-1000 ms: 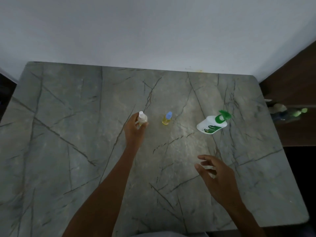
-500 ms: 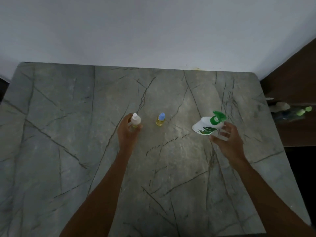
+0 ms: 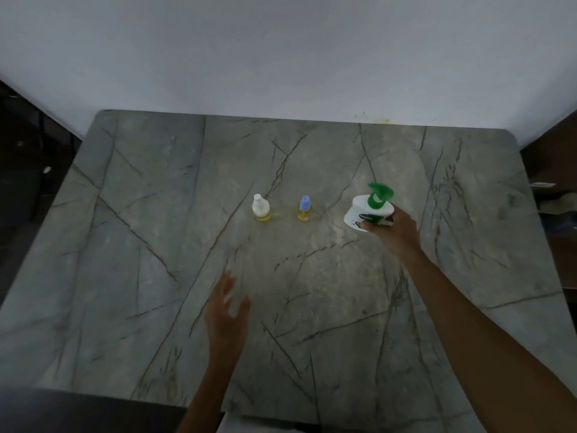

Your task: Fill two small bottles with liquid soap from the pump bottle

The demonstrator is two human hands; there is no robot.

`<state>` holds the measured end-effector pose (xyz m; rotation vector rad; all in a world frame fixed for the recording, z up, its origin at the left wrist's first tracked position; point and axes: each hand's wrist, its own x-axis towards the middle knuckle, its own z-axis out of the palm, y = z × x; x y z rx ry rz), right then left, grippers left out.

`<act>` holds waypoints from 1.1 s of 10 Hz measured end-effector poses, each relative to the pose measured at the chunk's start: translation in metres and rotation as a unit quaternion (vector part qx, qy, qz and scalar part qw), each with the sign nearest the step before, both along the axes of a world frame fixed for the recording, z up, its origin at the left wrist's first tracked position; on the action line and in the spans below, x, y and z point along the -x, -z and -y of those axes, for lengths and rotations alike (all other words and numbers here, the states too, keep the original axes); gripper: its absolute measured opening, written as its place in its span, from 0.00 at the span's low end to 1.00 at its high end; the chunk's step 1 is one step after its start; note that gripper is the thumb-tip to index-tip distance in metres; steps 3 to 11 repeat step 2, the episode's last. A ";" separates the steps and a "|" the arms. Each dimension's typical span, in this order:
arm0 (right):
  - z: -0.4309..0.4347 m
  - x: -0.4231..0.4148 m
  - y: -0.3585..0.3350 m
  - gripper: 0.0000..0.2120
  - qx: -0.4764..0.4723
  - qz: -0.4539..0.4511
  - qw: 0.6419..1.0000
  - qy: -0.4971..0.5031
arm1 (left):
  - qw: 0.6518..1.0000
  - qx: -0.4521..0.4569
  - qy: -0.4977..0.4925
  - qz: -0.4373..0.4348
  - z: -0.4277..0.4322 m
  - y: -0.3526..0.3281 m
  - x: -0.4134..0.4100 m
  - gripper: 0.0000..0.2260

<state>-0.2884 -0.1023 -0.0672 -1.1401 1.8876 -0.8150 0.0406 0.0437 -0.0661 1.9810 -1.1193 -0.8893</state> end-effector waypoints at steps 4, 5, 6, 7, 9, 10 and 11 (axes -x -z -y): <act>0.005 -0.001 -0.006 0.28 -0.002 -0.009 0.999 -0.034 | 0.999 0.005 -0.029 -0.014 -0.046 -0.001 0.026 0.23; 0.005 -0.001 -0.006 0.28 -0.002 -0.009 0.999 -0.034 | 0.999 0.005 -0.029 -0.014 -0.046 -0.001 0.026 0.23; 0.005 -0.001 -0.006 0.28 -0.002 -0.009 0.999 -0.034 | 0.999 0.005 -0.029 -0.014 -0.046 -0.001 0.026 0.23; 0.005 -0.001 -0.006 0.28 -0.002 -0.009 0.999 -0.034 | 0.999 0.005 -0.029 -0.014 -0.046 -0.001 0.026 0.23; 0.005 -0.001 -0.006 0.28 -0.002 -0.009 0.999 -0.034 | 0.999 0.005 -0.029 -0.014 -0.046 -0.001 0.026 0.23; 0.005 -0.001 -0.006 0.28 -0.002 -0.009 0.999 -0.034 | 0.999 0.005 -0.029 -0.014 -0.046 -0.001 0.026 0.23; 0.005 -0.001 -0.006 0.28 -0.002 -0.009 0.999 -0.034 | 0.999 0.005 -0.029 -0.014 -0.046 -0.001 0.026 0.23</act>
